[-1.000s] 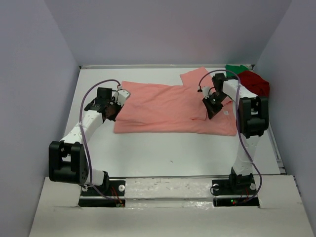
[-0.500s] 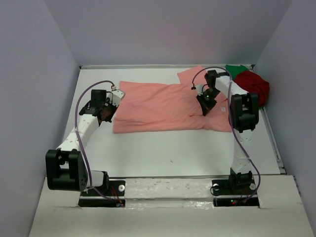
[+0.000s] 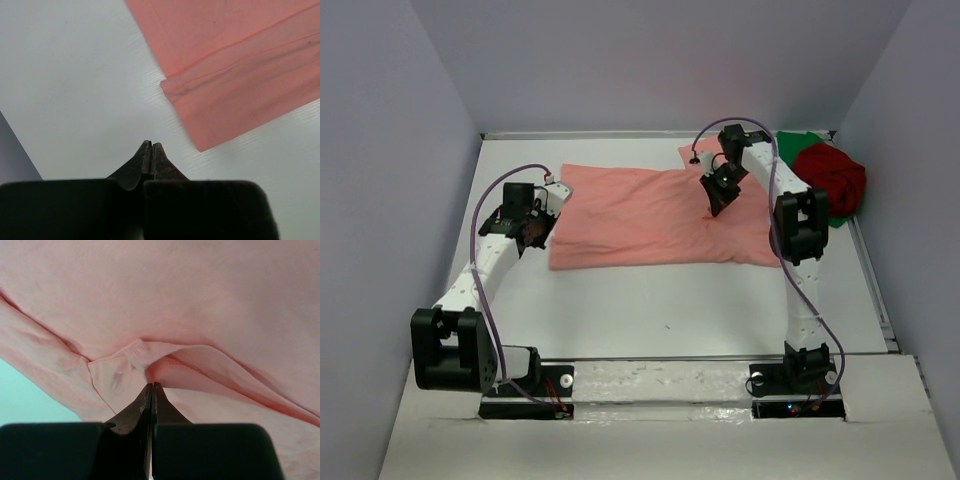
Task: Fold and stack the t-shirts
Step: Fold the flattened tshirt in 1/3 of the way, then grap the side of the flattened tshirt furthest away from the robot with both arms
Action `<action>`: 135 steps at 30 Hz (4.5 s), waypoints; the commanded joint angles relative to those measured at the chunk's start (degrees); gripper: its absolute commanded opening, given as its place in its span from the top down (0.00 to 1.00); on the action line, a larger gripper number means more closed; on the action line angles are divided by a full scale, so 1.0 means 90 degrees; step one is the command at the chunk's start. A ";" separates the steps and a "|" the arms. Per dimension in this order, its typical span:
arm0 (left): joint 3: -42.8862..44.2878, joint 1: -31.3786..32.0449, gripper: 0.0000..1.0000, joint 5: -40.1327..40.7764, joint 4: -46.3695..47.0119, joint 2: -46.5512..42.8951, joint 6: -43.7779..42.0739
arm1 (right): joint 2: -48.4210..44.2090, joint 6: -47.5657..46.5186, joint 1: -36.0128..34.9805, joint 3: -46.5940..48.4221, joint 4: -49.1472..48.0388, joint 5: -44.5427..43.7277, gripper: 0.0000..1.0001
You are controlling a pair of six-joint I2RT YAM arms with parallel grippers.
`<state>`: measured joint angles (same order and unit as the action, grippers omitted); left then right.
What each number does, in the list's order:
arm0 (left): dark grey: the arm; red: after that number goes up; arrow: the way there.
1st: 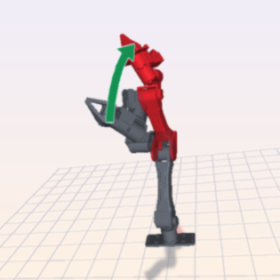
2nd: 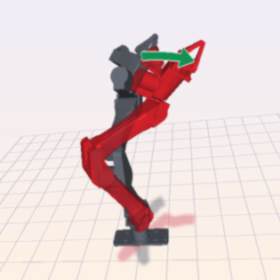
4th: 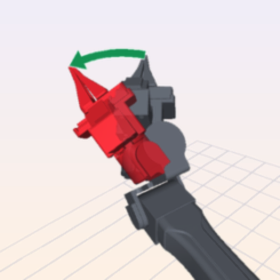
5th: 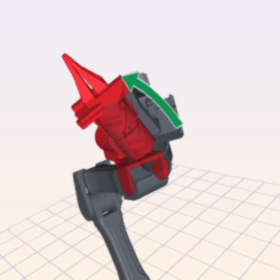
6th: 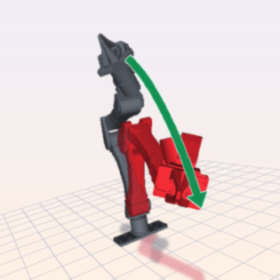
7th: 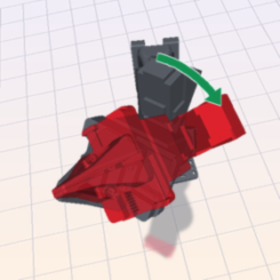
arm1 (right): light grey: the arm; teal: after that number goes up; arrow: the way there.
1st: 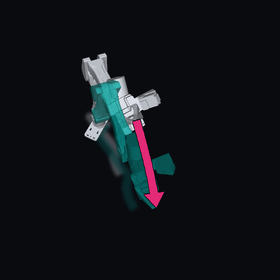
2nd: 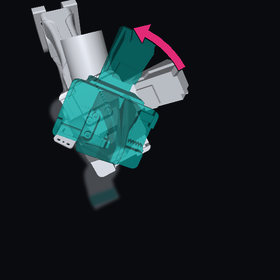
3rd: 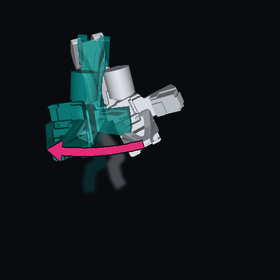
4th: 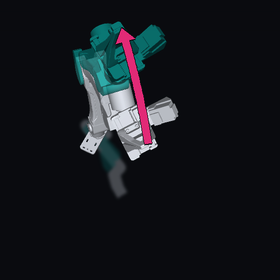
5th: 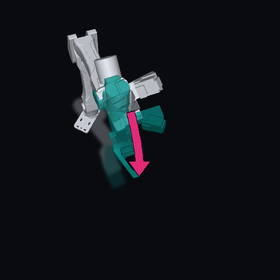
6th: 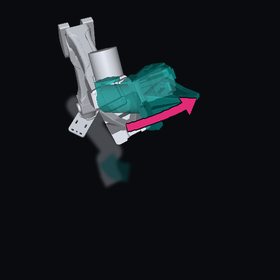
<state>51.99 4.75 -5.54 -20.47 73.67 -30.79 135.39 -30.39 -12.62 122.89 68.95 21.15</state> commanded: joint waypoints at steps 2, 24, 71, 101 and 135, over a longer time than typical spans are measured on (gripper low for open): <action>-0.0064 -0.0040 1.00 -0.0039 -0.0050 -0.0178 0.0071 | -0.0355 0.0037 0.0016 -0.0050 -0.0247 0.0316 1.00; 0.0825 -0.0050 0.38 -0.0096 0.0585 0.0534 -0.0348 | -0.3237 -0.0207 0.0074 -0.2404 -0.4585 -0.4371 0.14; 0.7134 -0.0997 0.53 -0.2774 0.0829 0.6873 0.2932 | 0.0825 0.1531 0.1324 0.1911 -0.2319 -0.2125 0.85; 0.7895 -0.0821 0.63 -0.2645 0.0566 0.7664 0.3303 | 0.1694 0.1434 0.1442 0.2898 -0.2299 -0.2017 0.82; 0.8110 -0.0567 1.00 -0.2148 0.0360 0.7625 0.3069 | 0.1774 0.1443 0.1617 0.2645 -0.2504 -0.1872 1.00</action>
<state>122.37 -0.93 -25.74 -16.62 143.50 -2.02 154.61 -17.78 0.95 148.94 48.58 2.90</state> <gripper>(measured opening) 0.014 0.011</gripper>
